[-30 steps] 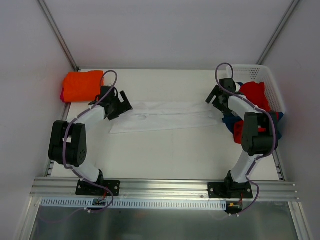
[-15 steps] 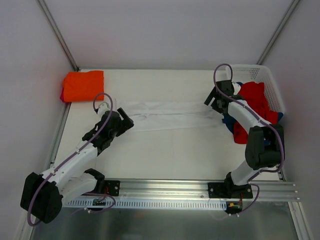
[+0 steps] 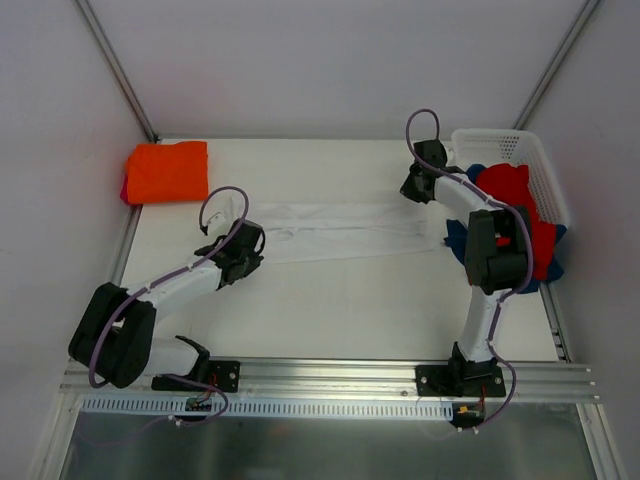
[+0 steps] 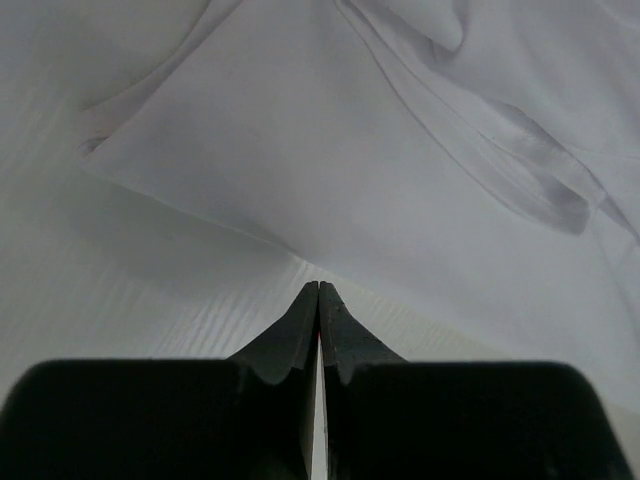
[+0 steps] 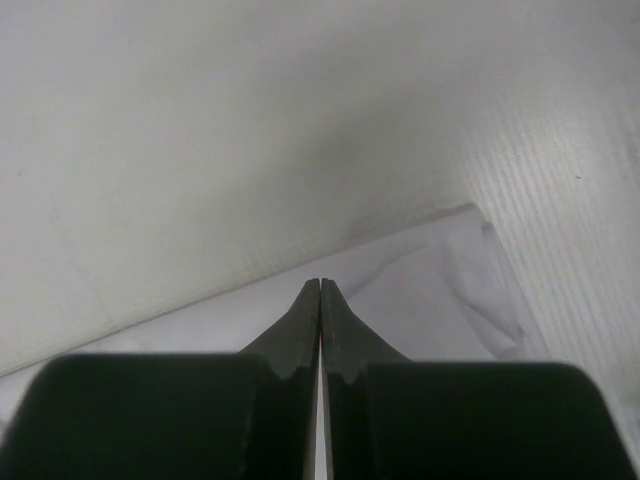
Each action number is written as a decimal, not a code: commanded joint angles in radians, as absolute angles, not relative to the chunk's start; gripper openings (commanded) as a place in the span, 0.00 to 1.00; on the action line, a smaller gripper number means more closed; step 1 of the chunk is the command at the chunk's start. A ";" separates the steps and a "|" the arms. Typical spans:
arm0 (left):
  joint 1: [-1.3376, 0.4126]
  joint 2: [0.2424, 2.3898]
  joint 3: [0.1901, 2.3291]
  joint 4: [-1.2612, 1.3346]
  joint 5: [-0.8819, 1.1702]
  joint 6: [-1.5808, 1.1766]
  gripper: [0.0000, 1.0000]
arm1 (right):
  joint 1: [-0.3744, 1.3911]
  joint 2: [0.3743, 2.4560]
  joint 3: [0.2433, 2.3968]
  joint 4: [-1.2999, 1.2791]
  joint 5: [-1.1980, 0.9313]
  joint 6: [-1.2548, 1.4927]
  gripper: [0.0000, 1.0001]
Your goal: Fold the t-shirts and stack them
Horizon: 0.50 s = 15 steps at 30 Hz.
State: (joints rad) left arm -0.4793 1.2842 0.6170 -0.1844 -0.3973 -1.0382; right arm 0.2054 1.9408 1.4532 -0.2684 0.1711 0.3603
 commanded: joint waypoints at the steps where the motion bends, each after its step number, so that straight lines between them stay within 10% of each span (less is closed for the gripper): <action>1: -0.491 1.331 0.686 -0.183 -0.423 -1.088 0.00 | 0.206 2.012 1.526 -0.239 0.112 0.342 0.01; 15: -0.489 1.566 0.802 -0.204 -0.416 -1.117 0.00 | 0.186 1.985 1.332 -0.213 0.071 0.439 0.01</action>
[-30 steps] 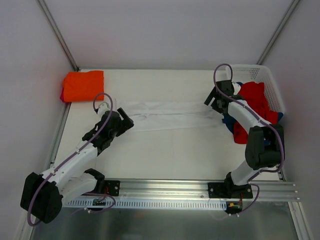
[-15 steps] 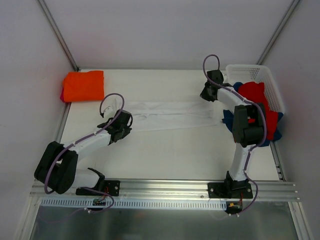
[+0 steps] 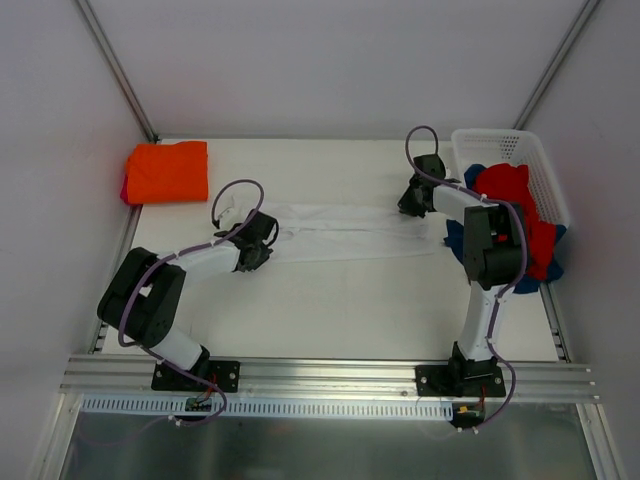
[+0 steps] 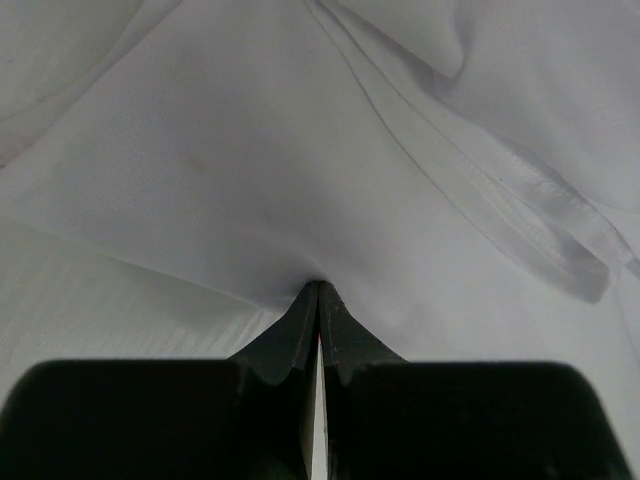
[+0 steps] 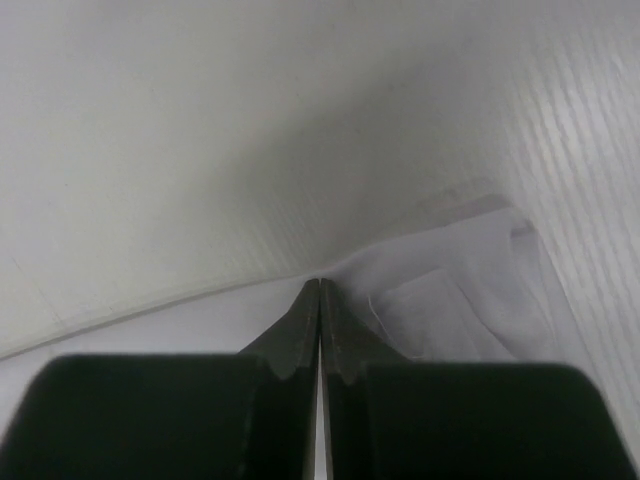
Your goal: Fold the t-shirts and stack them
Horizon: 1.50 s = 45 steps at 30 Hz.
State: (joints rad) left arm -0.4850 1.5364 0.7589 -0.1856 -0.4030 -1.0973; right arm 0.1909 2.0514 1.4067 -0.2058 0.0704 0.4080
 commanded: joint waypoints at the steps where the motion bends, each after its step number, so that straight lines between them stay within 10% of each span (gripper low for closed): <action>1: -0.491 1.575 0.813 -0.209 -0.413 -1.112 0.00 | 0.189 1.971 1.292 -0.207 0.077 0.433 0.00; 18: -0.327 1.764 1.040 -0.224 -0.324 -0.945 0.00 | 0.248 1.576 0.955 -0.294 0.035 0.419 0.01; 32: -0.272 2.328 1.846 -0.253 0.111 -0.700 0.10 | 0.451 1.304 0.801 -0.327 0.072 0.476 0.01; 42: -0.242 2.806 2.542 -0.232 0.480 -0.744 0.40 | 0.508 1.220 0.761 -0.364 0.155 0.479 0.01; 45: -0.224 2.790 2.476 -0.100 0.537 -0.773 0.86 | 0.515 1.203 0.755 -0.365 0.172 0.472 0.01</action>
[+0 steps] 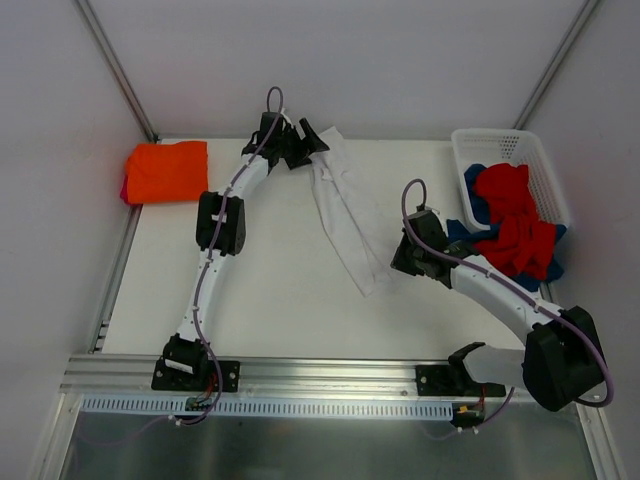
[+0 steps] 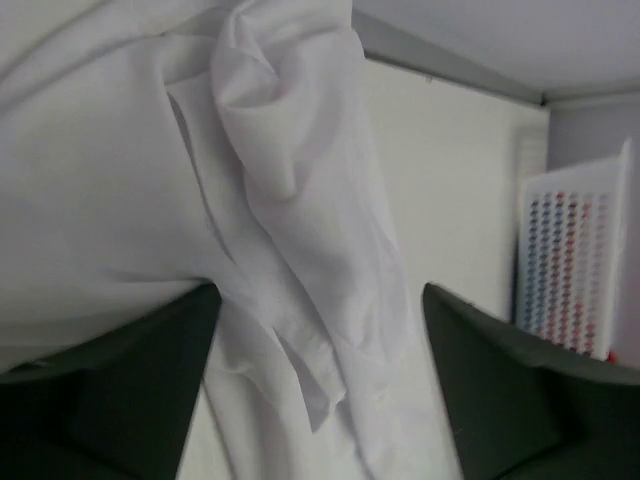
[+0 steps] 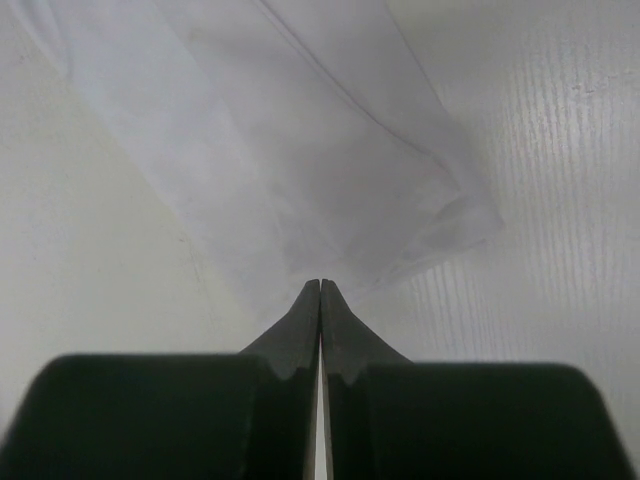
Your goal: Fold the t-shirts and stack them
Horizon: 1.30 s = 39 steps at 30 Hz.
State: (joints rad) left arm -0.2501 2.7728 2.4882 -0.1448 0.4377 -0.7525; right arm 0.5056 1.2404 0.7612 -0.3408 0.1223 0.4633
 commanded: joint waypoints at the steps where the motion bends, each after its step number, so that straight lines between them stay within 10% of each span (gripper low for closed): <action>1: -0.221 2.752 2.441 0.010 0.576 -0.779 0.97 | 0.518 1.201 0.755 -0.365 0.176 0.468 0.01; 19: -0.184 1.993 1.831 0.187 0.539 -0.717 0.99 | 0.644 1.235 0.762 -0.308 0.232 0.439 0.00; 28: -0.388 1.557 1.180 -0.056 -0.118 -0.728 0.95 | 0.660 1.207 0.765 -0.337 0.276 0.411 0.01; 31: -0.477 1.480 1.012 -0.083 -0.211 -0.860 0.91 | 0.663 1.171 0.758 -0.350 0.297 0.403 0.18; 32: -0.536 1.456 0.977 -0.086 -0.236 -0.888 0.90 | 0.666 1.157 0.752 -0.351 0.307 0.405 0.56; 35: -0.633 1.431 0.870 -0.098 -0.332 -1.011 0.89 | 0.669 1.086 0.710 -0.351 0.347 0.411 0.99; 39: -0.793 1.451 0.821 -0.120 -0.425 -1.165 0.88 | 0.669 1.011 0.670 -0.380 0.385 0.429 0.99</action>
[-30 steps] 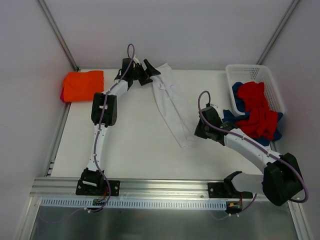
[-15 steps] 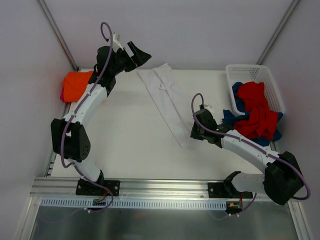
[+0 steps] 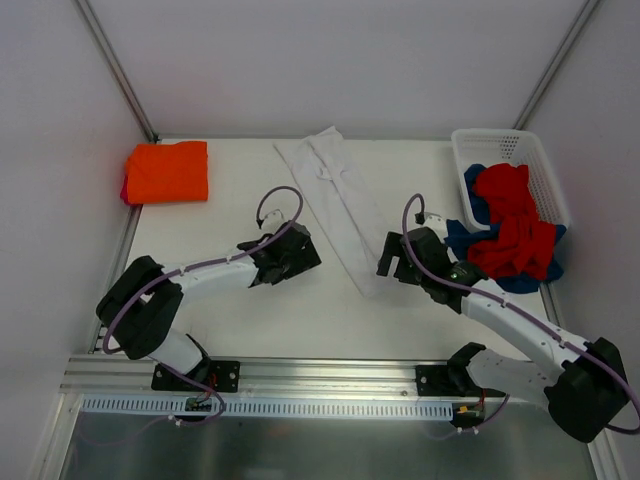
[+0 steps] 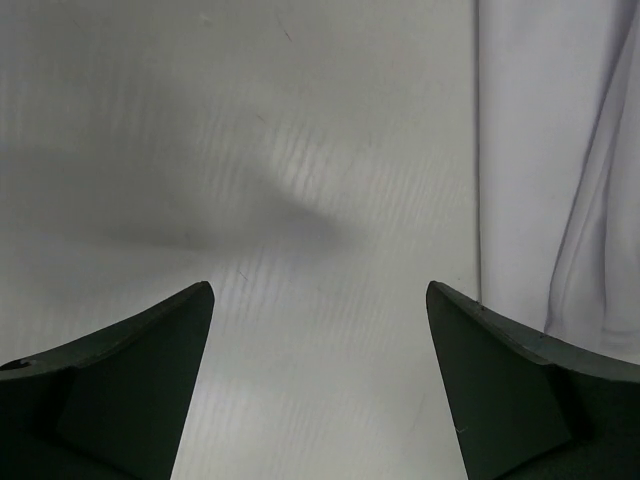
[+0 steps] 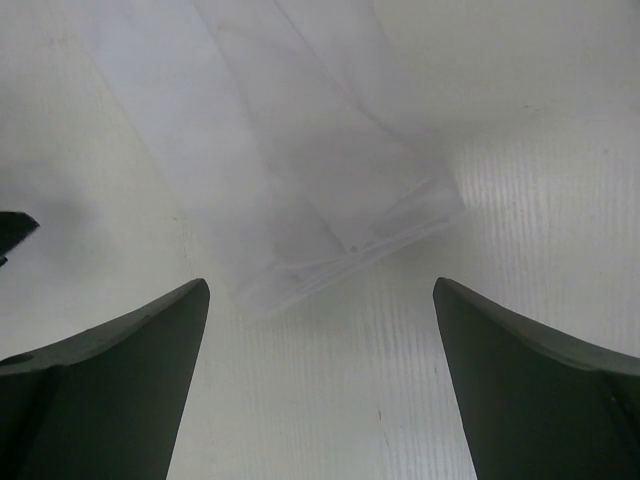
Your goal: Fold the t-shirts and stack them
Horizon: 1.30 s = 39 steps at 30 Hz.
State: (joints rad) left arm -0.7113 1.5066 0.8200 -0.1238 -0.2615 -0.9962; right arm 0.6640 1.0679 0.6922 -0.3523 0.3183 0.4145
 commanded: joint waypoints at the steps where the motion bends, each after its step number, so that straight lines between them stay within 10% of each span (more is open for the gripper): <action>1: -0.814 1.466 0.833 -0.123 -0.436 -1.181 0.88 | 0.669 1.000 0.657 -0.388 0.397 0.431 1.00; 22: -1.002 1.966 1.213 -0.215 -0.376 -1.299 0.84 | 0.666 0.752 0.522 -0.535 0.515 0.485 1.00; 33: -1.002 2.026 1.264 -0.221 -0.353 -1.289 0.18 | 0.667 0.769 0.514 -0.531 0.525 0.492 1.00; 39: -1.000 2.020 1.269 -0.233 -0.351 -1.249 0.00 | 0.667 0.776 0.509 -0.522 0.520 0.497 0.99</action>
